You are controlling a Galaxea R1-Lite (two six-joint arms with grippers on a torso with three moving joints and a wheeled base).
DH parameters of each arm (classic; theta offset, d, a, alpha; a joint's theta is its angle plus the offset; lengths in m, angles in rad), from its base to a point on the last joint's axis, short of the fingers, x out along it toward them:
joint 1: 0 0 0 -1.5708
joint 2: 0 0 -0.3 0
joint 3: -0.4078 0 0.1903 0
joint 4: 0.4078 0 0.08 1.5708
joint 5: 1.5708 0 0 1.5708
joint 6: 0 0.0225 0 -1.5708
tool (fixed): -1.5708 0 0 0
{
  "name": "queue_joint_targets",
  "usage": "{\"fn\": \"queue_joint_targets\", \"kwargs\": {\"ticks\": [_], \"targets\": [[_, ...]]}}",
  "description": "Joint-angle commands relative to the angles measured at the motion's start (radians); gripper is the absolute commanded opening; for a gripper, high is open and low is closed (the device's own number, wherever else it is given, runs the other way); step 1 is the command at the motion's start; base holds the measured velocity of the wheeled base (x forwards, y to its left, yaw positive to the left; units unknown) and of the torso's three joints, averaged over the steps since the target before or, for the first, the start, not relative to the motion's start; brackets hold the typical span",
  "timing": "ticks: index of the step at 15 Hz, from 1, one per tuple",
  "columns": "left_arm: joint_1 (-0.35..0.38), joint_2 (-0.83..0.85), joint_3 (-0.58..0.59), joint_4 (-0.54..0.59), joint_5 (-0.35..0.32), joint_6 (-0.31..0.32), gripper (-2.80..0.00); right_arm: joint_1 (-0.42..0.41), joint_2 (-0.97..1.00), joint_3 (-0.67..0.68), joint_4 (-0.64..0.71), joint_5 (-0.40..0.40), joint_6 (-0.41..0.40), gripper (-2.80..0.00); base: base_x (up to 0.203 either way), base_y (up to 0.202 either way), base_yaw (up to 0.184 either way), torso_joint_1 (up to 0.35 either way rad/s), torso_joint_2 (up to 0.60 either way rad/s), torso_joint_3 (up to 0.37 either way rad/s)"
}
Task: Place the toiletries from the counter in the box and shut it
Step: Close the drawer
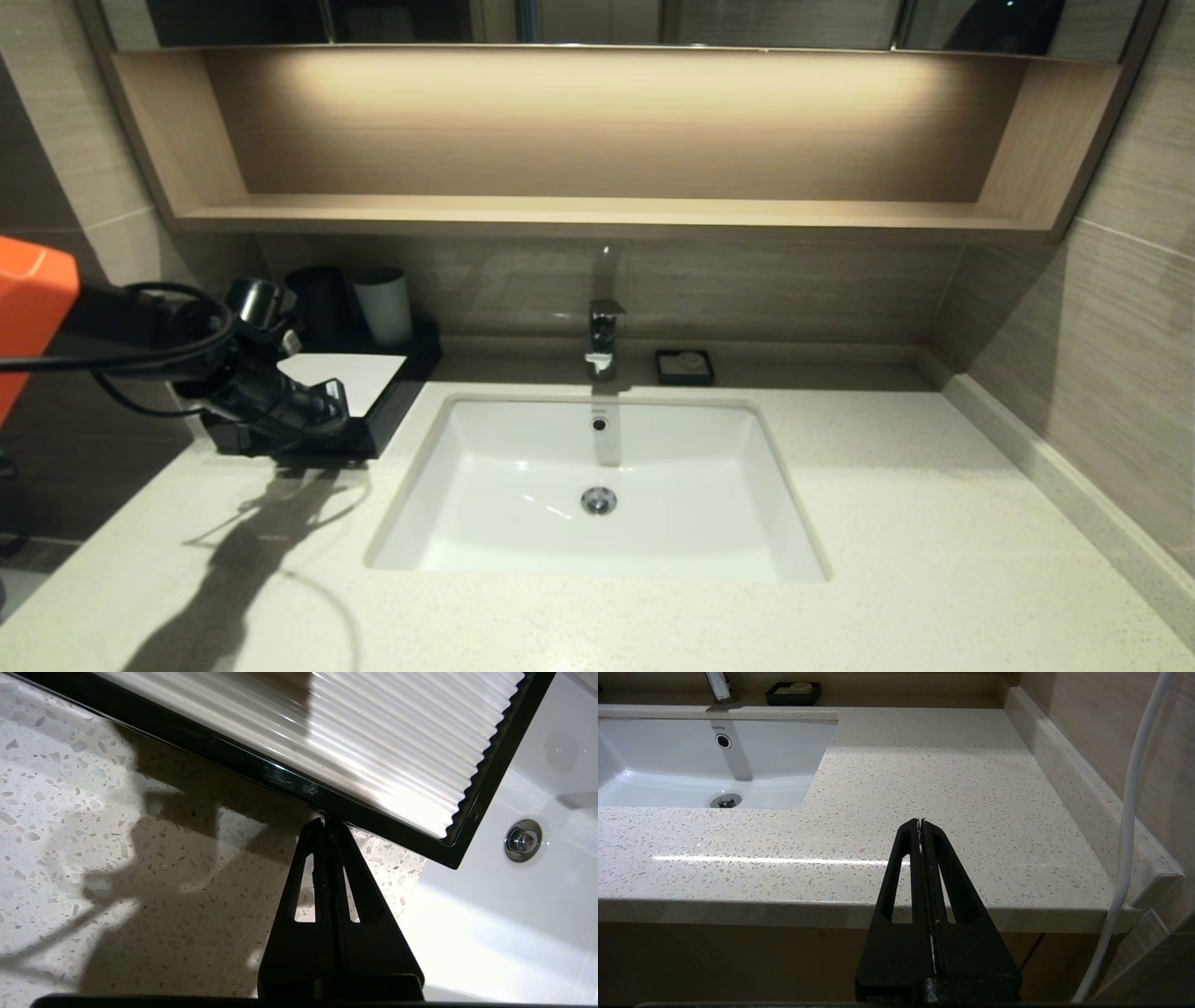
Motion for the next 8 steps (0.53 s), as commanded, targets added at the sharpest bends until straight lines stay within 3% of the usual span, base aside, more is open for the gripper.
{"fn": "queue_joint_targets", "kwargs": {"ticks": [1, 8], "targets": [[0.0, -0.002, 0.003, -0.009, -0.02, -0.004, -2.8, 0.0, 0.001, 0.002, 0.0, 0.0, -0.001, -2.8, 0.0, 0.0, 0.0, 0.0, 0.0, 0.0], [0.0, 0.004, 0.001, -0.01, -0.022, -0.004, -2.8, 0.0, 0.001, 0.002, 0.0, -0.001, -0.001, -2.8, 0.0, 0.0, 0.0, 0.0, 0.0, 0.0]]}}
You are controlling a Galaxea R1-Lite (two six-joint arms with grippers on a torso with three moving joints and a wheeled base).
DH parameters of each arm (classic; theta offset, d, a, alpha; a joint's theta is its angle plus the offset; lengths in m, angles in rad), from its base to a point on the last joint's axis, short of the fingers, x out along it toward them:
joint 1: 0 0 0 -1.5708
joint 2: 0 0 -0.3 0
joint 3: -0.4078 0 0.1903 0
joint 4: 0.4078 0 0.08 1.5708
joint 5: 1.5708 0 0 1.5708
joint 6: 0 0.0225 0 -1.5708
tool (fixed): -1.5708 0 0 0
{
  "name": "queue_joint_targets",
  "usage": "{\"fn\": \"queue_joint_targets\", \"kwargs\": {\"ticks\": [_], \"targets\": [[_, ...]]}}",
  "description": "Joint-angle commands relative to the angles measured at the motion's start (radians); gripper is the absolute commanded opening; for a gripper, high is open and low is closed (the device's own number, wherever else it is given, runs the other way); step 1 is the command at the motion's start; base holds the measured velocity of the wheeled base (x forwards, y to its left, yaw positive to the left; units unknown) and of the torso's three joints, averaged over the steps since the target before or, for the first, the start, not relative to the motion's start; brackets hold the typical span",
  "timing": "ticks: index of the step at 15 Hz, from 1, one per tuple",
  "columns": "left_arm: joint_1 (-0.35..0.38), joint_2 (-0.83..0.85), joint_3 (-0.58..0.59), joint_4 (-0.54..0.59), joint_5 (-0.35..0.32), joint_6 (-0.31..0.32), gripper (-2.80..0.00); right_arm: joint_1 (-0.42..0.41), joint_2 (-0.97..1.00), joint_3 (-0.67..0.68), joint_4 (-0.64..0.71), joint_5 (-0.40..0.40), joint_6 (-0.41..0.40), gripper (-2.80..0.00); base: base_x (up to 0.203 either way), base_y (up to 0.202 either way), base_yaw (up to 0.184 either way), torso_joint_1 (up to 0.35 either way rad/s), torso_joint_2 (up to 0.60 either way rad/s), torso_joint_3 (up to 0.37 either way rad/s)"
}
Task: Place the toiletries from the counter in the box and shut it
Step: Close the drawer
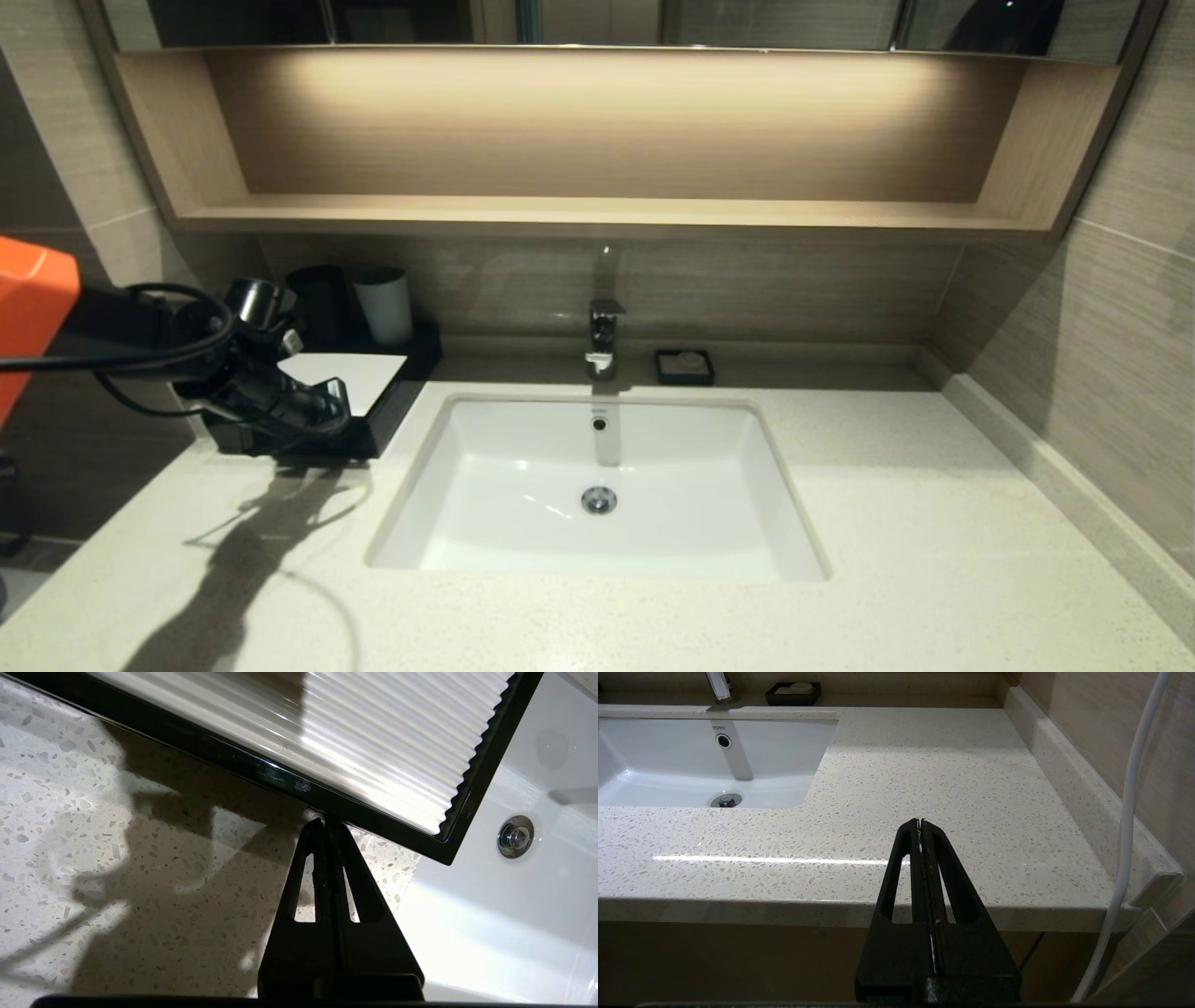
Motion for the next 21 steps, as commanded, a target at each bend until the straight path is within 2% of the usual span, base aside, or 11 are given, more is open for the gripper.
{"fn": "queue_joint_targets", "kwargs": {"ticks": [1, 9, 12, 18, 21], "targets": [[0.001, -0.002, 0.005, 0.0, 0.0, -0.002, -2.8, 0.0, 0.001, 0.002, 0.0, 0.001, -0.001, -2.8, 0.0, 0.0, 0.0, 0.0, 0.0, 0.0], [0.014, -0.112, 0.07, 0.016, 0.004, 0.008, -2.8, 0.0, 0.001, 0.002, 0.0, 0.001, -0.001, -2.8, 0.0, 0.0, 0.0, 0.0, 0.0, 0.0], [0.015, -0.228, 0.136, 0.015, 0.006, 0.015, -2.8, 0.0, 0.001, 0.002, 0.0, 0.001, -0.001, -2.8, 0.0, 0.0, 0.0, 0.0, 0.0, 0.0], [0.005, -0.48, 0.266, 0.003, -0.001, 0.079, -2.8, 0.0, 0.001, 0.002, 0.0, 0.001, -0.001, -2.8, 0.0, 0.0, 0.0, 0.0, 0.0, 0.0], [-0.028, -0.628, 0.322, 0.002, -0.058, 0.089, -2.8, 0.0, 0.001, 0.002, 0.0, 0.0, -0.001, -2.8, 0.0, 0.0, 0.0, 0.0, 0.0, 0.0]]}}
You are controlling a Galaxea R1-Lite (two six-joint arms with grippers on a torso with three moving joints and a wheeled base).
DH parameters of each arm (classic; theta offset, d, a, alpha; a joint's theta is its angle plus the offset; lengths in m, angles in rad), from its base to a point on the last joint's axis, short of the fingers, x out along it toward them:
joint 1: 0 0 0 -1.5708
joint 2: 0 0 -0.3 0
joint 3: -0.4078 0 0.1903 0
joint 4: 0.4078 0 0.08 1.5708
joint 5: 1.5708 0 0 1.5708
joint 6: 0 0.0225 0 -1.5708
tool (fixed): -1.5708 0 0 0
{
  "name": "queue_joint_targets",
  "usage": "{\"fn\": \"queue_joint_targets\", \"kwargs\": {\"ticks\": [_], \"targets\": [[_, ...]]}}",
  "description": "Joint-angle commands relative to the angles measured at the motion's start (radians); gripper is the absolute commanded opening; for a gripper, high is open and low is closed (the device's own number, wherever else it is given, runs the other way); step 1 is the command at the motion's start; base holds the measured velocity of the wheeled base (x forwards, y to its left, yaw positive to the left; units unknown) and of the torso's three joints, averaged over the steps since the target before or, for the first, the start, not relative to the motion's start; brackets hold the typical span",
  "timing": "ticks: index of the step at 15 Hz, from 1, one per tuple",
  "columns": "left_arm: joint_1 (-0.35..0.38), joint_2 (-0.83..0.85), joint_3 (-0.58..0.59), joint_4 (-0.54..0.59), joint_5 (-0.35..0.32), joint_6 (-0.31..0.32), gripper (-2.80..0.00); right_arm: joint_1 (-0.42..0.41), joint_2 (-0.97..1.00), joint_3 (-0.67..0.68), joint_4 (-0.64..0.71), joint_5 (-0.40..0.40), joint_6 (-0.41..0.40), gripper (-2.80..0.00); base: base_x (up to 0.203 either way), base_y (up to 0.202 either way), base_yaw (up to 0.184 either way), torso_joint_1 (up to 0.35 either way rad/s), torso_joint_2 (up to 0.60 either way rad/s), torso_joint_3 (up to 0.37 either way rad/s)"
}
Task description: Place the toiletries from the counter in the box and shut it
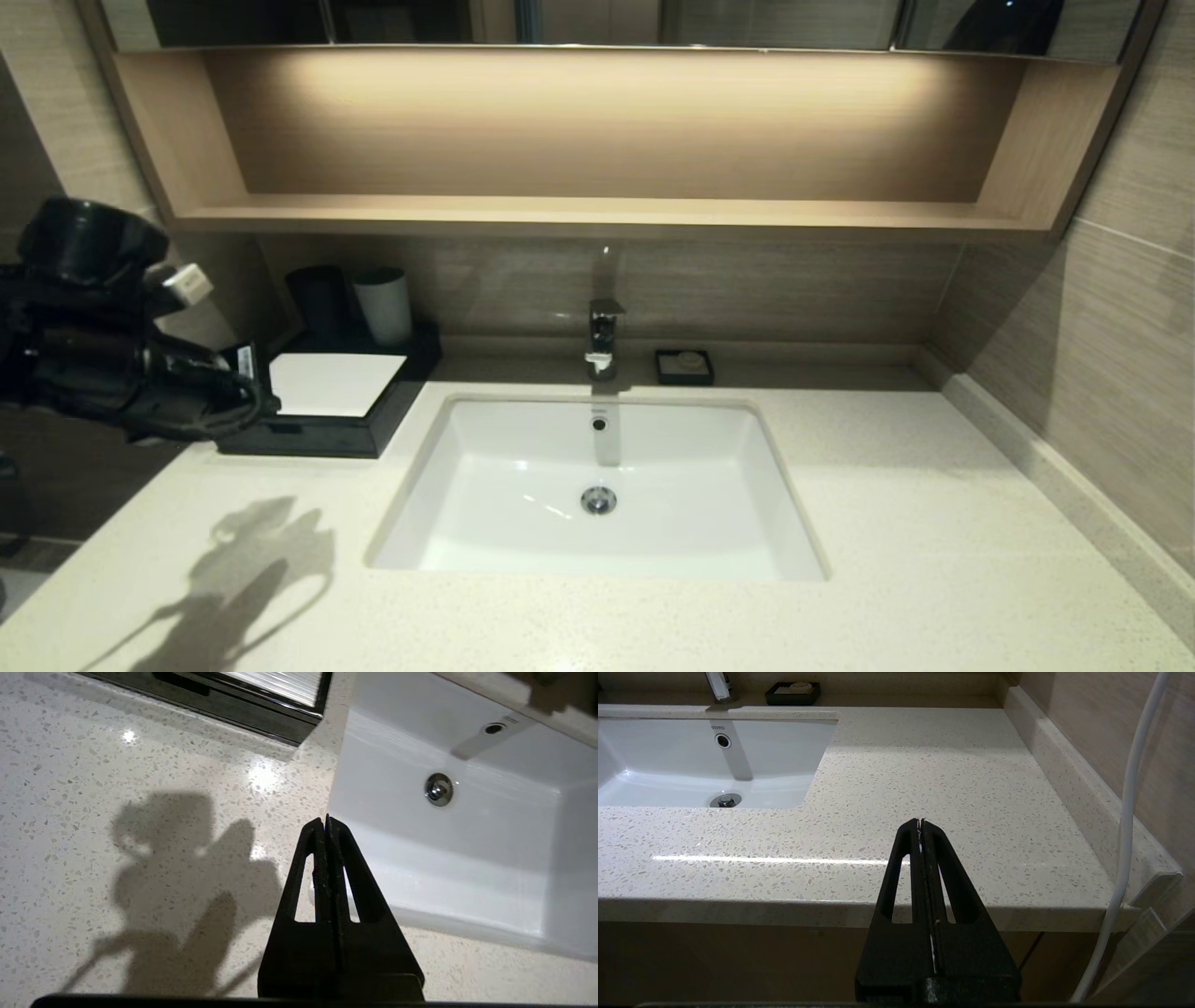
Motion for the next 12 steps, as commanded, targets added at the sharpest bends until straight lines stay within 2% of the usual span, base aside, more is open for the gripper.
{"fn": "queue_joint_targets", "kwargs": {"ticks": [1, 3, 5, 6, 7, 8, 10, 12], "targets": [[-0.052, -0.163, 0.051, 0.002, -0.034, 0.001, -2.8, 0.0, 0.0, 0.002, 0.0, 0.001, -0.001, -2.8, 0.0, 0.0, 0.0, 0.0, 0.0, 0.0], [-0.163, -0.222, 0.085, 0.006, -0.027, 0.001, -2.8, 0.0, 0.001, 0.002, 0.0, 0.0, -0.001, -2.8, 0.0, 0.0, 0.0, 0.0, 0.0, 0.0], [-0.259, -0.254, 0.108, 0.01, 0.06, 0.0, -2.8, 0.0, 0.001, 0.002, 0.0, 0.002, -0.001, -2.8, 0.0, 0.0, 0.0, 0.0, 0.0, 0.0], [-0.295, -0.258, 0.114, 0.01, 0.145, 0.0, -2.8, 0.0, 0.001, 0.002, 0.0, 0.0, -0.001, -2.8, 0.0, 0.0, 0.0, 0.0, 0.0, 0.0], [-0.312, -0.257, 0.126, 0.005, 0.218, 0.001, -2.8, 0.0, 0.001, 0.002, 0.0, 0.002, -0.001, -2.8, 0.0, 0.0, 0.0, 0.0, 0.0, 0.0], [-0.317, -0.263, 0.138, 0.003, 0.256, 0.004, -2.8, 0.0, 0.001, 0.002, 0.0, 0.001, -0.001, -2.8, 0.0, 0.0, 0.0, 0.0, 0.0, 0.0], [-0.316, -0.279, 0.147, 0.003, 0.265, 0.02, -2.8, 0.0, 0.001, 0.002, 0.0, 0.0, -0.001, -2.8, 0.0, 0.0, 0.0, 0.0, 0.0, 0.0], [-0.315, -0.323, 0.173, 0.002, 0.273, 0.061, -2.8, 0.0, 0.001, 0.002, 0.0, 0.0, -0.001, -2.8, 0.0, 0.0, 0.0, 0.0, 0.0, 0.0]]}}
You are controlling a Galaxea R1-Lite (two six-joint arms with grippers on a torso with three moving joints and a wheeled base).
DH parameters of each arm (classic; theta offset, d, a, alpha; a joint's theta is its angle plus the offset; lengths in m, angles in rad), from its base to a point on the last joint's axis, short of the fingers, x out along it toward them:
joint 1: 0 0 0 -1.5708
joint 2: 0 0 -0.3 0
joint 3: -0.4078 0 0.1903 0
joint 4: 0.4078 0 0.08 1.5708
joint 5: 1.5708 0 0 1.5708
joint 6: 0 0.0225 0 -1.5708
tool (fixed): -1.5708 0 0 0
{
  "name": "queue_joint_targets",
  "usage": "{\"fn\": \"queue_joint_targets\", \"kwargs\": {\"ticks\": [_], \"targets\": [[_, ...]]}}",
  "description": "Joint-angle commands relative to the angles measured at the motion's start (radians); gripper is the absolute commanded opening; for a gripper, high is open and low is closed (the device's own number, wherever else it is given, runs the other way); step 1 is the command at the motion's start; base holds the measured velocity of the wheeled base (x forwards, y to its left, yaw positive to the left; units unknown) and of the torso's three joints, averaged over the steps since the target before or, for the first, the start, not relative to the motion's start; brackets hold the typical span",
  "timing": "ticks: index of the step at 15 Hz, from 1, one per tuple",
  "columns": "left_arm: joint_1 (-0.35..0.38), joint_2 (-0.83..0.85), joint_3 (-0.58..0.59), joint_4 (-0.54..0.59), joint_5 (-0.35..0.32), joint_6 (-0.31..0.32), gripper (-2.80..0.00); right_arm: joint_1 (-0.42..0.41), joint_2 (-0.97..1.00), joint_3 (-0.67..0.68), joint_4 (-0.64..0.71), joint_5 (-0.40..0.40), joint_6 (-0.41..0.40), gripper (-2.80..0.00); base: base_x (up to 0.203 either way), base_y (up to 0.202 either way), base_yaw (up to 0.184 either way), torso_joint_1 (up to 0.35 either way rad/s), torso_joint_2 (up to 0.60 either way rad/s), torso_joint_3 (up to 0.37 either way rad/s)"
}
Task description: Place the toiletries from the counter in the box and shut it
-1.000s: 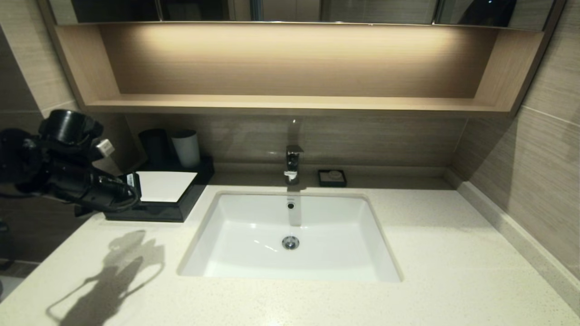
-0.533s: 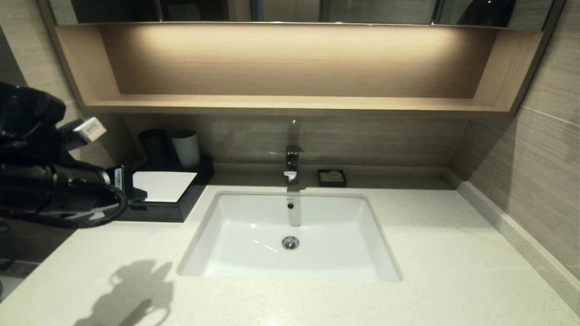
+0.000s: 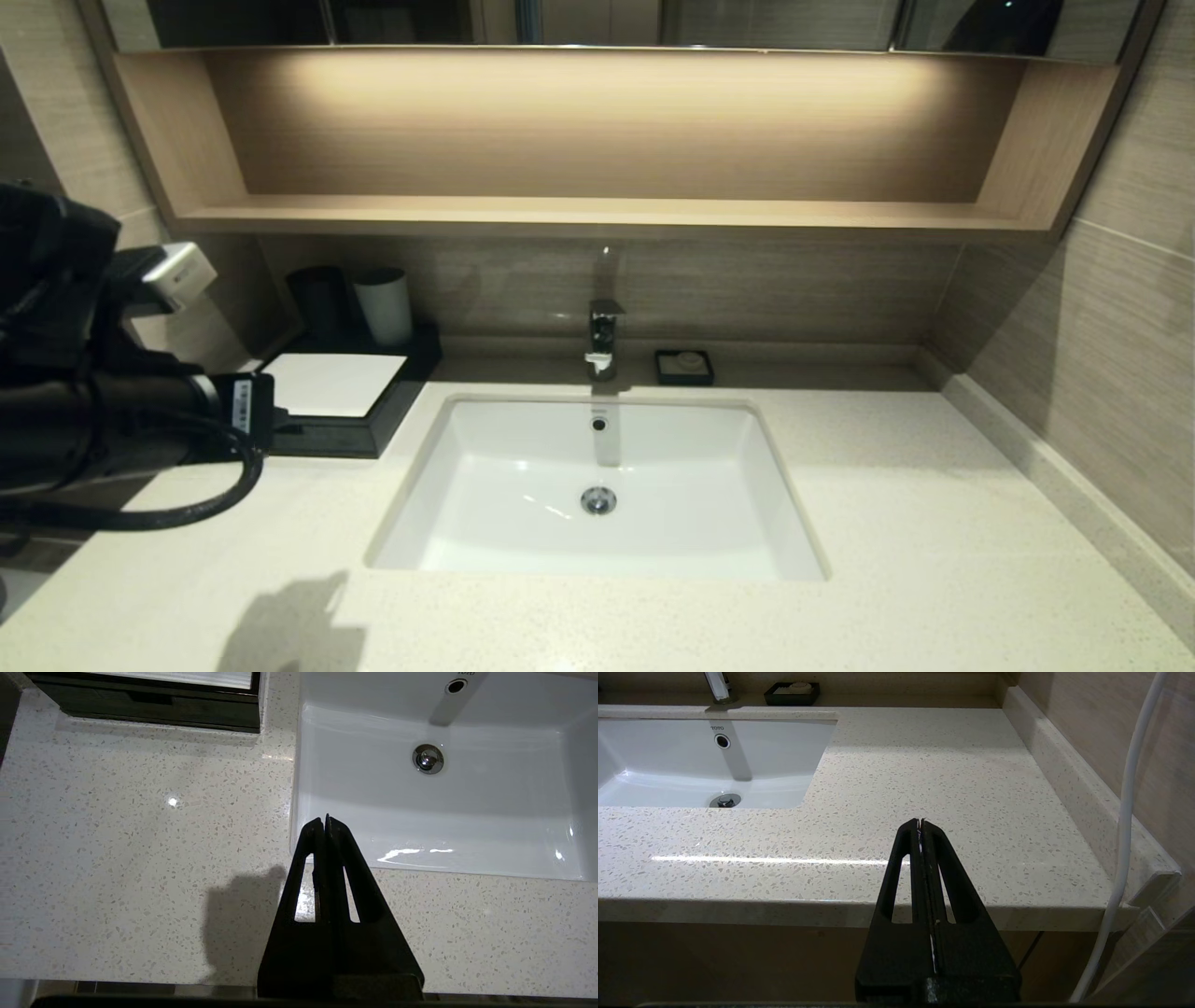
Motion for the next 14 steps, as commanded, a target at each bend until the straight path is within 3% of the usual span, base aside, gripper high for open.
{"fn": "queue_joint_targets", "kwargs": {"ticks": [1, 5, 7, 14], "targets": [[-0.001, -0.058, 0.035, -0.005, 0.017, 0.029, -2.8, 0.0, 0.0, 0.002, 0.0, 0.002, 0.0, -2.8, 0.0, 0.0, 0.0, 0.0, 0.0, 0.0], [0.018, -0.12, 0.141, -0.119, 0.038, 0.054, -2.8, 0.0, 0.001, 0.002, 0.0, 0.002, 0.0, -2.8, 0.0, 0.0, 0.0, 0.0, 0.0, 0.0], [0.026, -0.159, 0.189, -0.187, 0.098, 0.058, -2.8, 0.0, 0.001, 0.002, 0.0, 0.001, 0.0, -2.8, 0.0, 0.0, 0.0, 0.0, 0.0, 0.0], [0.044, -0.375, 0.349, -0.219, 0.131, 0.108, -2.8, 0.0, 0.001, 0.002, 0.0, 0.0, 0.0, -2.8, 0.0, 0.0, 0.0, 0.0, 0.0, 0.0]]}}
